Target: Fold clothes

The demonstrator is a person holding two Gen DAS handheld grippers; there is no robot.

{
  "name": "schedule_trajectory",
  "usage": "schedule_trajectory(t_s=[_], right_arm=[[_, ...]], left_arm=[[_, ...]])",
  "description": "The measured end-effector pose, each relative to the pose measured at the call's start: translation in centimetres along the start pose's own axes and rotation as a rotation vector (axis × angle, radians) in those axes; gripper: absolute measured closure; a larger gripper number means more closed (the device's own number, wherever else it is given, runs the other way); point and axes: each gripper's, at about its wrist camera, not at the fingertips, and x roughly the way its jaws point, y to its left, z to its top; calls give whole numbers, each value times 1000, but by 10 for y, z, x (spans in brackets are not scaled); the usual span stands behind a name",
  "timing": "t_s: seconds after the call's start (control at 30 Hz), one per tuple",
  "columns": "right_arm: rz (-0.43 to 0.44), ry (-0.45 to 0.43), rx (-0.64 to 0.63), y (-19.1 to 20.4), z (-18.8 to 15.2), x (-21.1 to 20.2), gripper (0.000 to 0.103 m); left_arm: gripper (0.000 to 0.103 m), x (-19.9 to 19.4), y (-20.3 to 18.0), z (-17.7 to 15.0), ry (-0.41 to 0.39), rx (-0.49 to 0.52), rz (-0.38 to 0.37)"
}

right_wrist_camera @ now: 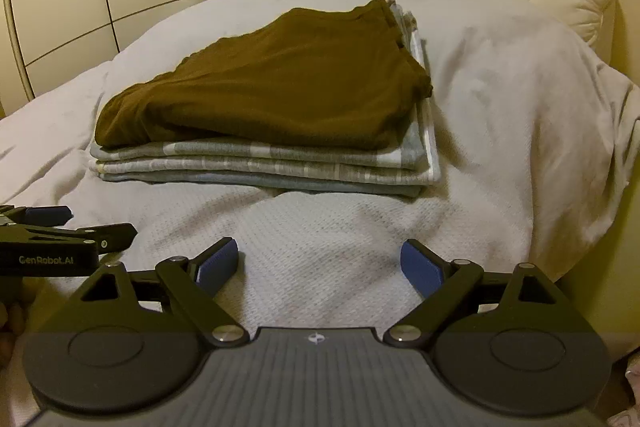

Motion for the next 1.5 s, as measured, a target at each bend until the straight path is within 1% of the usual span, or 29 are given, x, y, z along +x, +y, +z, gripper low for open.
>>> schedule_trajectory(t_s=[0.03,0.1,0.43,0.6,0.7,0.8,0.87,0.97,1.03,1.13,1.23,1.33,1.5], right_arm=[[-1,1,0,0,0,1,11],[-2,6,0,1,0,1,1],[-8,11,-3,2,-1,3,0],[-10,24,0,1,0,1,0],[-14,37,17,1,1,-4,0],[-4,22,43,1,4,-18,0],[-4,8,38,2,5,-28,0],[-16,-5,25,4,7,-42,0],[-16,-2,35,4,8,-51,0],[-19,1,48,4,7,-66,0],[-5,-6,58,5,3,-82,0],[-3,-12,37,7,-1,-96,0],[9,-18,60,4,-4,-116,0]], left_arm=[[0,0,0,0,0,0,0],[0,0,2,-1,-2,-7,-8],[0,-1,3,-1,-5,-19,-8],[1,-10,2,0,-14,-34,7],[1,-23,2,1,-20,-53,11],[1,-40,1,1,-32,-82,17],[1,-50,0,1,-28,-93,20],[1,-61,-7,-1,5,-68,39],[1,-70,-11,-3,6,-66,49],[1,-88,-14,-7,1,-84,46],[1,-104,-20,-10,-2,-74,47],[1,-116,-26,-13,-3,-69,44],[1,-133,-37,-20,-7,-73,31]])
